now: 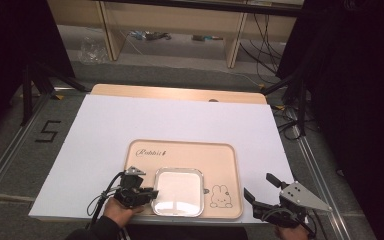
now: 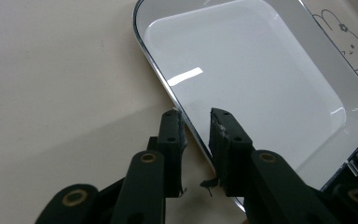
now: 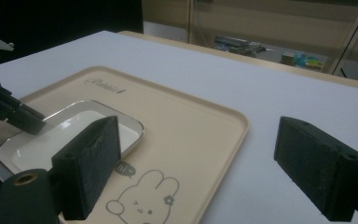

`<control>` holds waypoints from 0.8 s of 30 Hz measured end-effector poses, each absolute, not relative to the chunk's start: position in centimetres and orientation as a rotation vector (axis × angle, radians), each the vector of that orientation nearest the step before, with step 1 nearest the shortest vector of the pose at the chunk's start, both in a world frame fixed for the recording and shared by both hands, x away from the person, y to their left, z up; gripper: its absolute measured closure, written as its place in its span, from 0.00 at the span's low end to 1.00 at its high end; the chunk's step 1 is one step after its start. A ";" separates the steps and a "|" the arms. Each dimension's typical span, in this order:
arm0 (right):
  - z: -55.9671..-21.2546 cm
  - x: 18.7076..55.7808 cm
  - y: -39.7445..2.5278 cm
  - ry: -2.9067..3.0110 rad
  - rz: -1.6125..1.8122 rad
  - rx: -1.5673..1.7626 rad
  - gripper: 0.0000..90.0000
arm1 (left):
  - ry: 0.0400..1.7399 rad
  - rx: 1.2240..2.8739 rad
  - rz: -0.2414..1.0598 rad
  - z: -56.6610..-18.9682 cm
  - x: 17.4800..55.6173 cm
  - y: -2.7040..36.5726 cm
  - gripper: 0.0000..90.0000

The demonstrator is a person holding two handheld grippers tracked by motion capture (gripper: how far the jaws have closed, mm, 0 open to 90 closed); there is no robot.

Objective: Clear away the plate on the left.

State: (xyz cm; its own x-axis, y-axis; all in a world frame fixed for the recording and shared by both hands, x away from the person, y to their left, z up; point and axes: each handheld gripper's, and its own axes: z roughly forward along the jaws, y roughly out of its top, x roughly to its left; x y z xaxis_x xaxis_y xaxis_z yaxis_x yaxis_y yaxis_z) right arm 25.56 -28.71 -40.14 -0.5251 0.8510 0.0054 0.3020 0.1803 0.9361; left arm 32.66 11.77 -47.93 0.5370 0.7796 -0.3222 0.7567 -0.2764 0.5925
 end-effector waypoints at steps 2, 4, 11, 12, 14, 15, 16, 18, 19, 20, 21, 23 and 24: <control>-40.1 25.6 -28.7 1.927 1.340 1.081 0.17 | 1.233 2.061 0.044 -47.9 32.6 11.8 0.82; -40.1 25.6 -28.7 1.928 1.339 1.081 0.17 | 1.232 2.059 0.039 -48.0 32.6 11.8 0.82; -40.1 25.6 -28.8 1.935 1.322 1.065 0.17 | 1.231 2.058 0.039 -47.9 32.2 11.8 0.81; -40.1 25.6 -28.8 1.935 1.323 1.062 0.17 | 1.225 2.058 0.040 -48.0 32.2 11.9 0.81; -40.1 25.5 -28.7 1.930 1.329 1.088 0.17 | 1.225 2.060 0.041 -48.0 32.2 11.9 0.81; -40.1 25.5 -28.7 1.934 1.326 1.089 0.17 | 1.223 2.063 0.037 -48.0 32.1 11.9 0.81; -40.1 25.5 -28.7 1.935 1.327 1.087 0.17 | 1.223 2.063 0.037 -48.0 32.1 11.9 0.81; -40.1 25.5 -28.7 1.931 1.328 1.089 0.17 | 1.232 2.054 0.041 -48.0 31.9 11.8 0.81; -40.1 25.5 -28.7 1.927 1.328 1.090 0.17 | 1.228 2.058 0.042 -48.0 31.9 11.8 0.81; -40.1 25.6 -28.7 1.924 1.331 1.089 0.17 | 1.225 2.059 0.045 -48.0 31.9 11.8 0.81; -40.1 25.5 -28.7 1.926 1.329 1.089 0.17 | 1.223 2.060 0.040 -47.9 31.9 11.8 0.81; -40.1 25.6 -28.8 1.934 1.321 1.069 0.17 | 1.220 2.065 0.035 -47.9 31.8 11.8 0.81; -40.1 25.6 -28.9 1.934 1.322 1.068 0.17 | 1.218 2.064 0.036 -47.9 31.8 11.8 0.81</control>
State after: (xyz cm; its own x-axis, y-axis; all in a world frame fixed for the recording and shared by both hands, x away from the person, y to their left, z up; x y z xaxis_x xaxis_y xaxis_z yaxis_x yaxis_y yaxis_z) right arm 25.62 -28.86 -40.09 -0.5267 0.8500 -0.0106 0.2985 0.1967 0.9339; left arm 31.76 11.84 -47.94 0.5514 0.7697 -0.3217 0.7491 -0.2872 0.5970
